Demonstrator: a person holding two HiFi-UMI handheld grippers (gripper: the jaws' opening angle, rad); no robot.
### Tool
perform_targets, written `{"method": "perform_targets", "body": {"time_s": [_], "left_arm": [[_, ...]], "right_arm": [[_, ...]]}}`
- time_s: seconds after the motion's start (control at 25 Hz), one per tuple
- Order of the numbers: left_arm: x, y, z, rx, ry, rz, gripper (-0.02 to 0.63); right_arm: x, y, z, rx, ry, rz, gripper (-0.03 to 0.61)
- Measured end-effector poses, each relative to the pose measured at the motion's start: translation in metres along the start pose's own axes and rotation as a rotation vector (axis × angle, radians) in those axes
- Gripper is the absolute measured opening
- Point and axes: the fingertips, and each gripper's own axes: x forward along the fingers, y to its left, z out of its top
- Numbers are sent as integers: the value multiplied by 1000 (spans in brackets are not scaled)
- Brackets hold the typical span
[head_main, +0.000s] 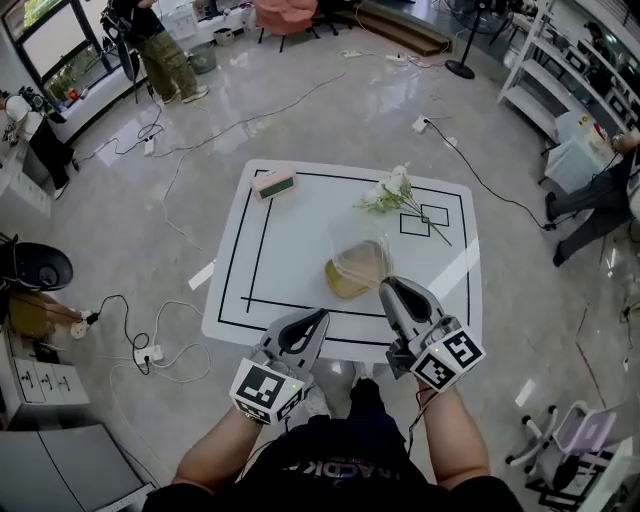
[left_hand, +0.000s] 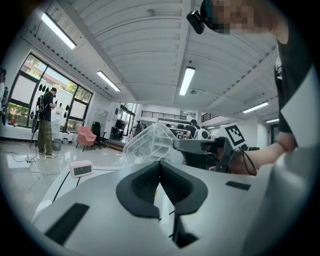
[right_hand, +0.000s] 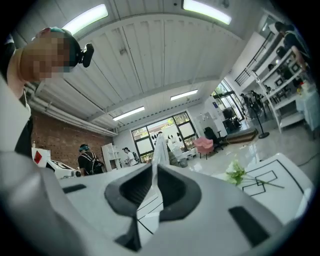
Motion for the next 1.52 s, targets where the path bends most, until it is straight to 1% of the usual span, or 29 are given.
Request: {"method": "perform_targets", "body": {"time_s": [0.2, 0.4, 0.52, 0.68, 0.96, 1.2, 1.52], "left_arm": [[-7, -11, 4, 16, -11, -48, 5], [-3, -29, 13, 22, -35, -80, 5], [-1, -43, 15, 23, -37, -89, 3], [3, -60, 16, 28, -42, -76, 4], [4, -106, 8, 21, -37, -17, 5], [-3, -141, 3, -7, -30, 80, 3], [-22, -190, -7, 0, -38, 201, 5]], "right_arm": [[-24, 20, 10, -92, -22, -59, 35], [-53, 26, 18, -164, -22, -111, 35], [-70, 28, 24, -189, -26, -129, 35], [-89, 26, 31, -213, -26, -131, 35], [-131, 17, 36, -199, -19, -73, 35], [-161, 14, 33, -163, -9, 4, 35], [-198, 17, 20, -114, 12, 122, 35]]}}
